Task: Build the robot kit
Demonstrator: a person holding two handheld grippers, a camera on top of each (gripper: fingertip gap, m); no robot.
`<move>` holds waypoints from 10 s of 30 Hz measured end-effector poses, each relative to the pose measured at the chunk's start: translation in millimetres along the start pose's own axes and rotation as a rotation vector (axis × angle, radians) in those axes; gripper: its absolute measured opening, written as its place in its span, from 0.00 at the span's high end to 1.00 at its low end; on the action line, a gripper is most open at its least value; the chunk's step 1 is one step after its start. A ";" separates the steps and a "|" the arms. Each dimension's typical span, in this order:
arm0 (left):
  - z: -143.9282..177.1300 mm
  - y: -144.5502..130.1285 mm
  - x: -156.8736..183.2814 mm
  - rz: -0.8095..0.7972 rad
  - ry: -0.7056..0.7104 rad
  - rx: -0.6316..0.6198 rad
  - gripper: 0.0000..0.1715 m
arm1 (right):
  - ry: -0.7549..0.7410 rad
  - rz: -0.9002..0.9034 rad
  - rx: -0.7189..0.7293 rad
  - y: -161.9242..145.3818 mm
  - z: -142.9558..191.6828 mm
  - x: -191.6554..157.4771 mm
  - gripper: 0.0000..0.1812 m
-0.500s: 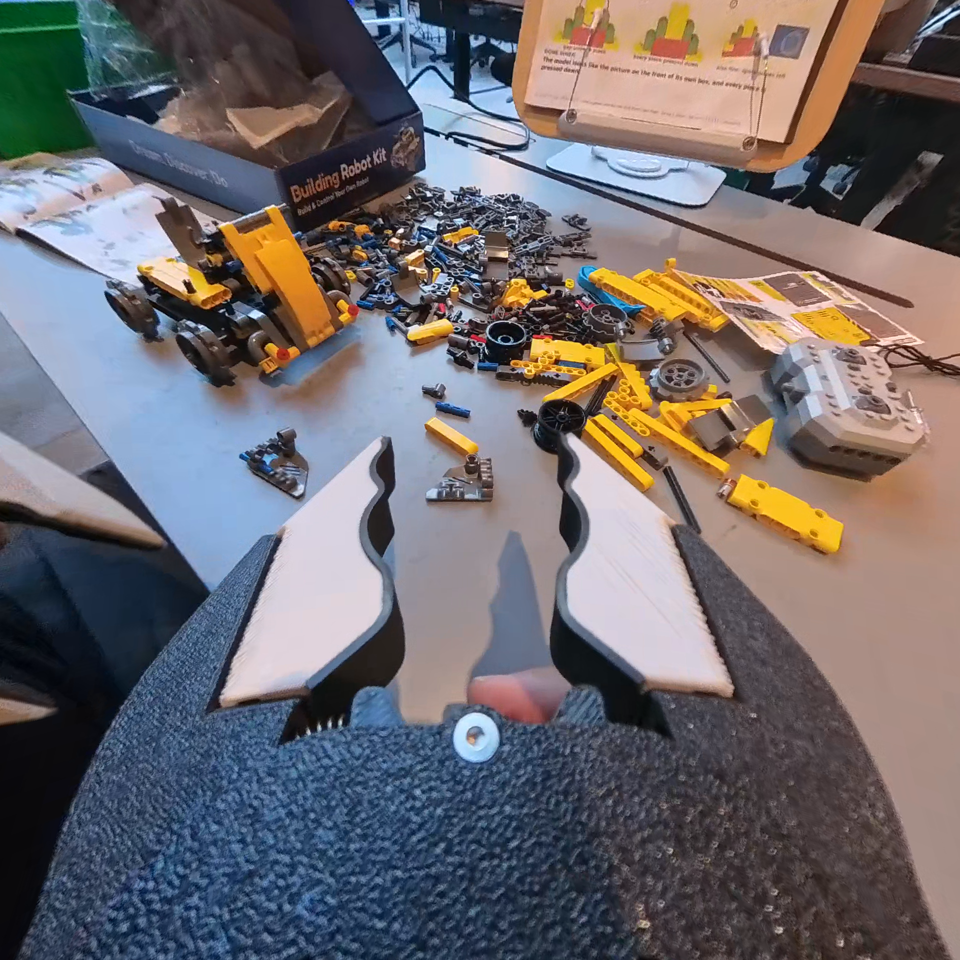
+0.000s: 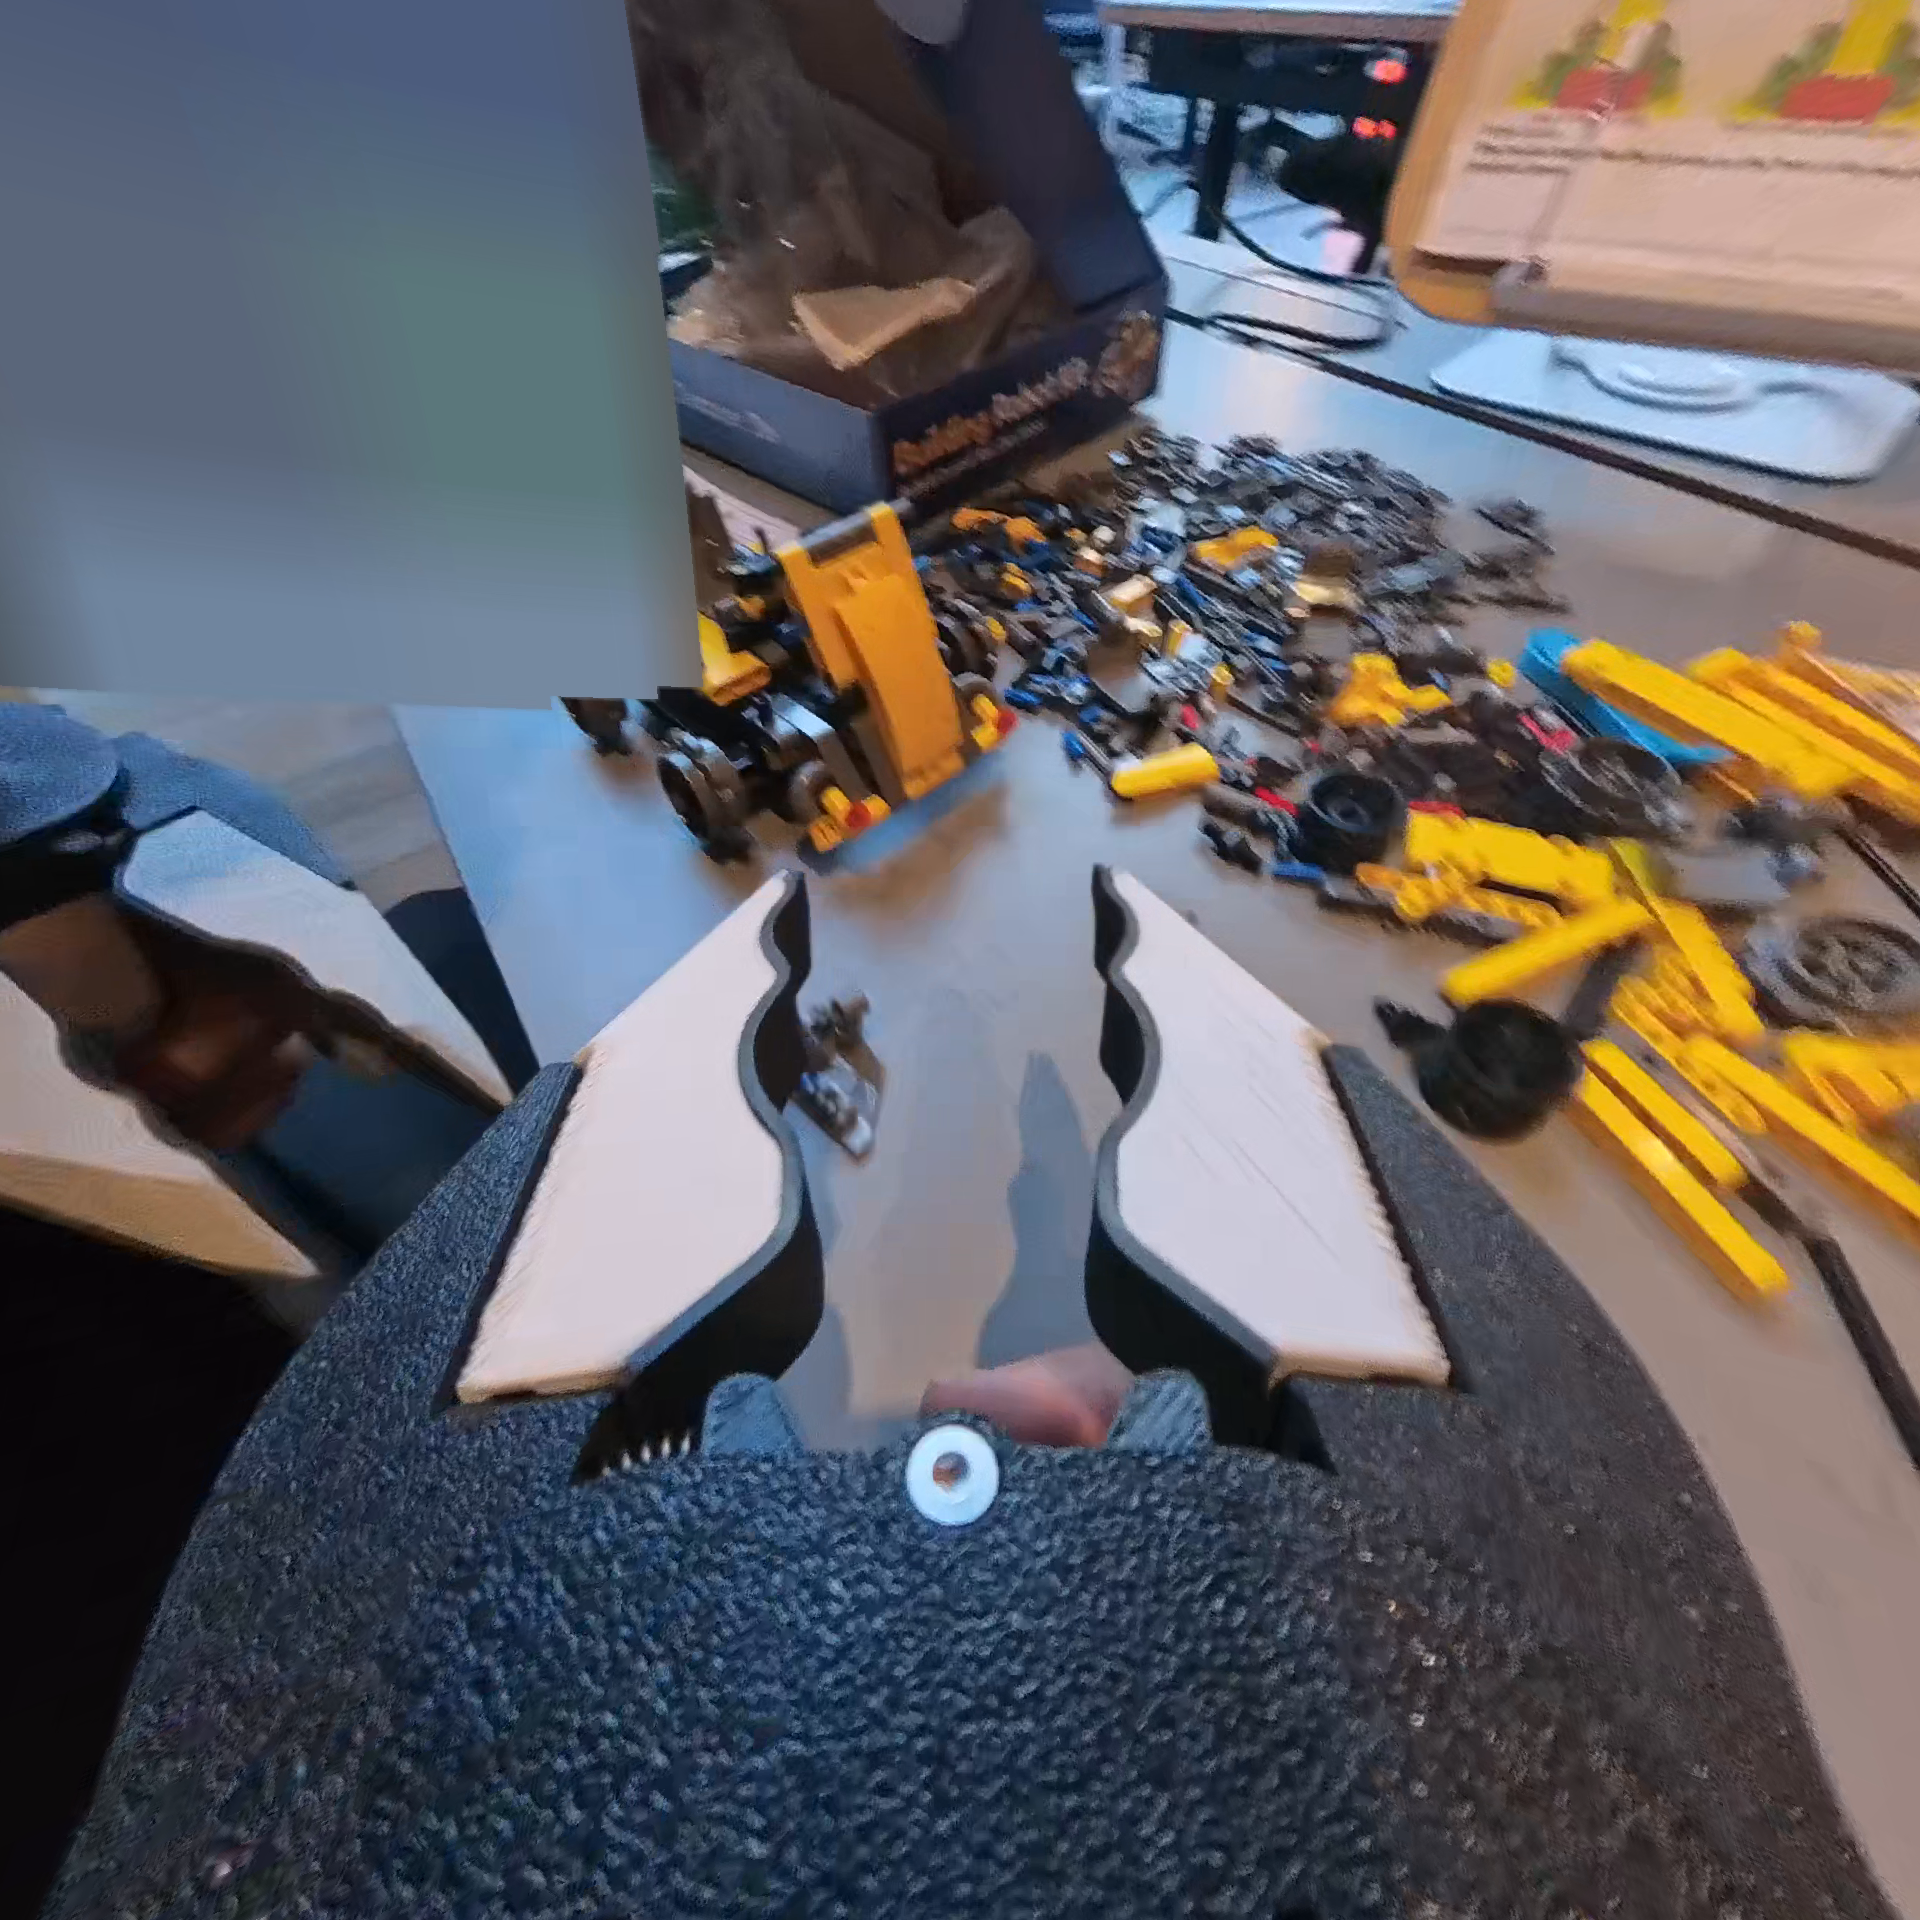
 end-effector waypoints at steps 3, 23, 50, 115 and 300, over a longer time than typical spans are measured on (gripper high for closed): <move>21.0 9.7 -10.1 0.060 -0.061 0.106 0.83 | 0.033 -0.005 0.024 11.8 -24.6 -1.6 0.72; 39.6 -20.7 -31.8 -0.240 -0.359 -0.233 0.82 | -0.171 -0.132 0.135 5.7 -5.0 -16.6 0.75; 31.2 -25.4 -45.3 -0.277 -0.269 -0.283 0.82 | 0.149 0.040 -0.216 -30.9 -29.1 -52.6 0.77; 89.1 4.9 -53.0 -0.239 -0.241 -0.027 0.78 | 0.227 0.029 -0.377 -36.8 -43.2 -53.6 0.77; 76.0 -15.5 -56.3 -0.312 -0.174 -0.155 0.81 | 0.096 0.343 -0.512 -26.2 1.5 14.3 0.94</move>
Point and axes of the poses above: each gripper's, where its closed fingertips meet, z back along the fingers, y out of its top, x = y × z across the jaws, the point moved 6 cm from there along z, back along the fingers, and after that the axes turned 13 degrees about z, right-handed, at the moved point
